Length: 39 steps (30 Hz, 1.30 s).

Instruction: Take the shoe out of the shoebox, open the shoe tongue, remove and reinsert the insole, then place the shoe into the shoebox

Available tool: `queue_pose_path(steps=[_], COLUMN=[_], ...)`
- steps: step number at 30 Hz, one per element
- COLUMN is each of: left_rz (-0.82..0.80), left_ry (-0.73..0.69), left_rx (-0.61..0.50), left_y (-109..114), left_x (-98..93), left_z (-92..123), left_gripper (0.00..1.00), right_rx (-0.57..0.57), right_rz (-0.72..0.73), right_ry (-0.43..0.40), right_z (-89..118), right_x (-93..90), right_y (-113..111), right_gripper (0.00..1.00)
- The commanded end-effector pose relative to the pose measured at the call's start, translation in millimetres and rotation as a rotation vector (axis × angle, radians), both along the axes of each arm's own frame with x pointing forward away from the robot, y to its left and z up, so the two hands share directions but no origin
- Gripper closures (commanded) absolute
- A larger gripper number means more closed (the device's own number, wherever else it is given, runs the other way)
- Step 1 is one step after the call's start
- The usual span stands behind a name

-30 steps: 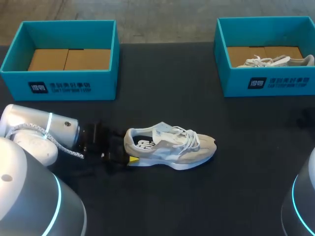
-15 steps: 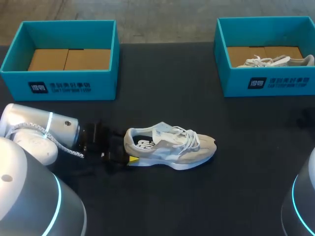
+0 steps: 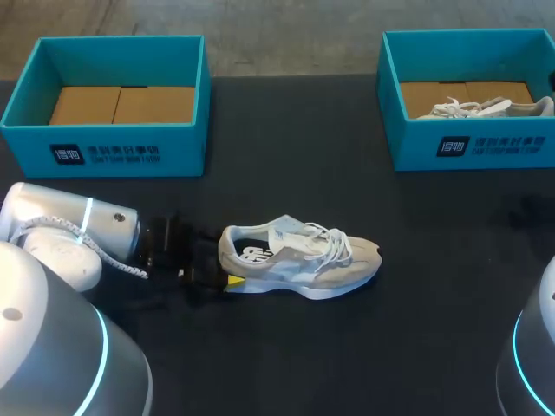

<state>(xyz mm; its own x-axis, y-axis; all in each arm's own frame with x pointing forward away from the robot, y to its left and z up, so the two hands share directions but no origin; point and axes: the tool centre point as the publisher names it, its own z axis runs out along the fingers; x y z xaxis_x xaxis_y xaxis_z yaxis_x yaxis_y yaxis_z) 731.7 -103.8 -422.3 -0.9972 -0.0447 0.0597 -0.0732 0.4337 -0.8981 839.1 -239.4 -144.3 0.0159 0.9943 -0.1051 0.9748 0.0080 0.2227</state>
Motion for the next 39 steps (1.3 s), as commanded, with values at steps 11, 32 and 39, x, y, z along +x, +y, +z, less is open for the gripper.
queue_pose_path(steps=[11, 32, 39], left_rz=[-0.001, -0.001, -0.001], left_ry=[0.001, 0.001, 0.001], left_rx=[0.002, 0.002, 0.002], left_y=[0, 0, 0], left_x=[0.9, 0.9, 0.9], left_z=[-2, -2, -2], left_gripper=[1.0, 1.0, 1.0], right_rx=[-0.02, -0.082, -0.081], right_rz=[-0.065, -0.06, -0.047], right_ry=[-0.007, 0.079, 0.102], right_z=[7, -37, -50], right_x=[-55.2, -101.3, -109.0], right_y=[103, 224, 260], right_gripper=[0.0, 0.0, 0.0])
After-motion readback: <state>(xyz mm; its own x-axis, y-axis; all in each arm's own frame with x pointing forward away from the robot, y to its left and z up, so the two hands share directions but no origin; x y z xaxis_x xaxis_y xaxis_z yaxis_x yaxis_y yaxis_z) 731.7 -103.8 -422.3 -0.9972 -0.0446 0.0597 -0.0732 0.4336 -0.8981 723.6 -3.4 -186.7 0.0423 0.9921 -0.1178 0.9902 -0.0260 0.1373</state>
